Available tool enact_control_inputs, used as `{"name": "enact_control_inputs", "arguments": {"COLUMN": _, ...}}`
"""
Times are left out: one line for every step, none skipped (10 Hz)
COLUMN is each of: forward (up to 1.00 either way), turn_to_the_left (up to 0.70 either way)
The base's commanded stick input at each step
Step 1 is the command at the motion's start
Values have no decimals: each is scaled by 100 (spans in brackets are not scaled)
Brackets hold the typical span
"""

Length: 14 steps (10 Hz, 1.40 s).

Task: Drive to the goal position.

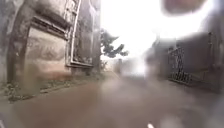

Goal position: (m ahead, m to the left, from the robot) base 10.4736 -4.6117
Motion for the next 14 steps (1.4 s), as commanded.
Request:
{"name": "enact_control_inputs", "arguments": {"forward": 50, "turn_to_the_left": -25}}
{"name": "enact_control_inputs", "arguments": {"forward": 50, "turn_to_the_left": -16}}
{"name": "enact_control_inputs", "arguments": {"forward": 50, "turn_to_the_left": -8}}
{"name": "enact_control_inputs", "arguments": {"forward": 50, "turn_to_the_left": 0}}
{"name": "enact_control_inputs", "arguments": {"forward": 50, "turn_to_the_left": 2}}
{"name": "enact_control_inputs", "arguments": {"forward": 50, "turn_to_the_left": 2}}
{"name": "enact_control_inputs", "arguments": {"forward": 50, "turn_to_the_left": 2}}
{"name": "enact_control_inputs", "arguments": {"forward": 50, "turn_to_the_left": 2}}
{"name": "enact_control_inputs", "arguments": {"forward": 50, "turn_to_the_left": 2}}
{"name": "enact_control_inputs", "arguments": {"forward": 50, "turn_to_the_left": 2}}
{"name": "enact_control_inputs", "arguments": {"forward": 50, "turn_to_the_left": 2}}
{"name": "enact_control_inputs", "arguments": {"forward": 50, "turn_to_the_left": 2}}
{"name": "enact_control_inputs", "arguments": {"forward": 50, "turn_to_the_left": 2}}
{"name": "enact_control_inputs", "arguments": {"forward": 50, "turn_to_the_left": 2}}
